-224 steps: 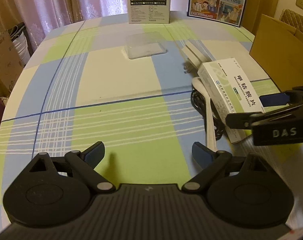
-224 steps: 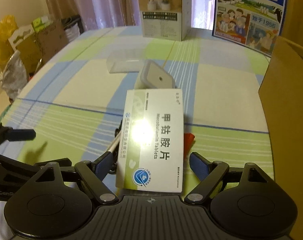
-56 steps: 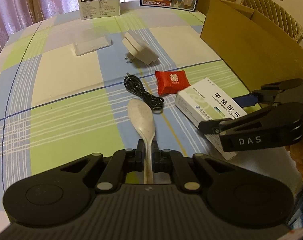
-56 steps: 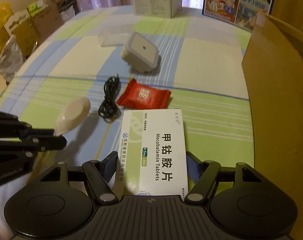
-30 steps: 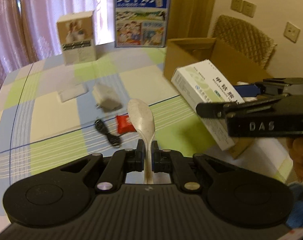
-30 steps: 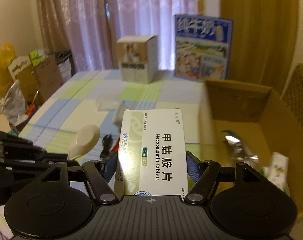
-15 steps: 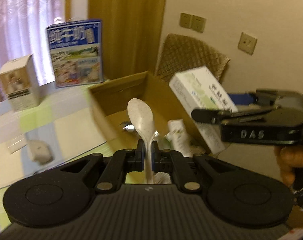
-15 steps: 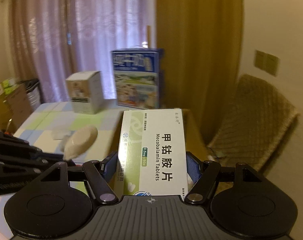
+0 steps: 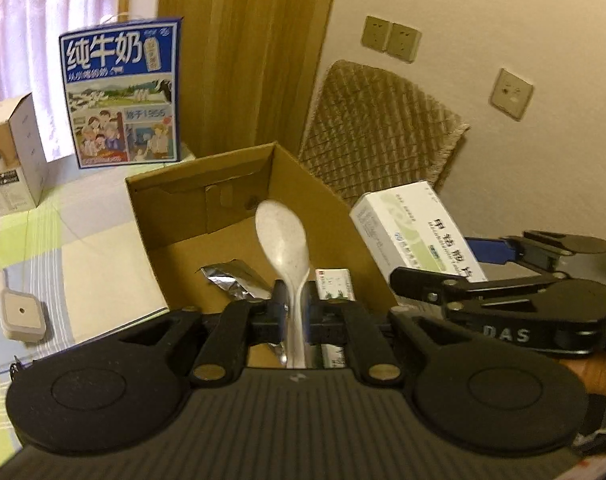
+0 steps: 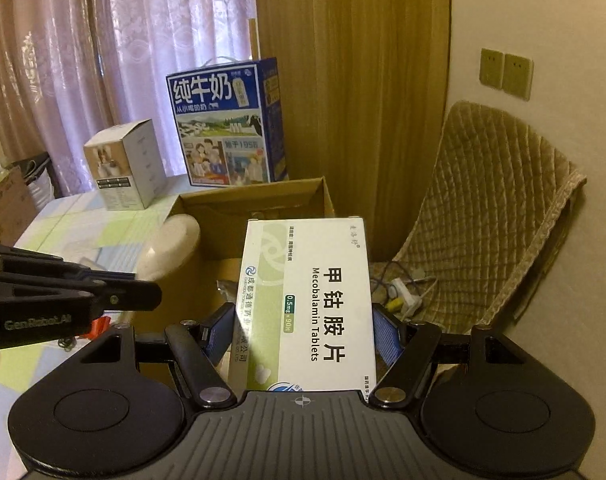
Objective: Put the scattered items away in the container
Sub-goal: 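Carry the spoon and Mecobalamin box over the cardboard box with both tools, then open both tools to drop the spoon and box into the cardboard box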
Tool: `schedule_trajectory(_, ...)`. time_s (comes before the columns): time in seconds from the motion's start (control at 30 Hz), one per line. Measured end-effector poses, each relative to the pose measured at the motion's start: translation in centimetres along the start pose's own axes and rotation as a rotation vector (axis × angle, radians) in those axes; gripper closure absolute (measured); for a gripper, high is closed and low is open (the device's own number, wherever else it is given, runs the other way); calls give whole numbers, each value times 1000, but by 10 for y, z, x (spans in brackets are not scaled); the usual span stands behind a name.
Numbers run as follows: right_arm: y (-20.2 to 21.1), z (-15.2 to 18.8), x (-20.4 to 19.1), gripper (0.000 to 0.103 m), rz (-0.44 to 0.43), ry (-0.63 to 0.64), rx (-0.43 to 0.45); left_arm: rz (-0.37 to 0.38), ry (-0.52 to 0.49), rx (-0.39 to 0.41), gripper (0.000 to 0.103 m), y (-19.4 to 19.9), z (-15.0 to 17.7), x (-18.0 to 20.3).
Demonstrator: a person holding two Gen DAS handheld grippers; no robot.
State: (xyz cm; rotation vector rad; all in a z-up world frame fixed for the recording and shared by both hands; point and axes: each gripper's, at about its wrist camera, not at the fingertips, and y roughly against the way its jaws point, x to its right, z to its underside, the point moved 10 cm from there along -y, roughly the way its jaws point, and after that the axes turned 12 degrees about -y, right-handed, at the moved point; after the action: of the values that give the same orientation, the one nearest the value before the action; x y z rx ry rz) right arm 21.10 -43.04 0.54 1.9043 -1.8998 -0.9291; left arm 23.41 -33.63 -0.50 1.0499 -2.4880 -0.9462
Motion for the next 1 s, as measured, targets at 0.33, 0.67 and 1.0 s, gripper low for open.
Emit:
schedule_trajectory(0.33, -13, 2, -7, 35, -13, 4, -13, -45, 11, 2, 78, 13, 16, -24)
schedule_trajectory(0.67, -17, -10, -23, 20, -66, -38, 27, -103, 25, 14, 68, 41, 33, -46)
schedule_trajectory(1.0, 6, 6, -29, 16, -44, -30, 9, -170, 53, -5, 51, 75, 68, -68)
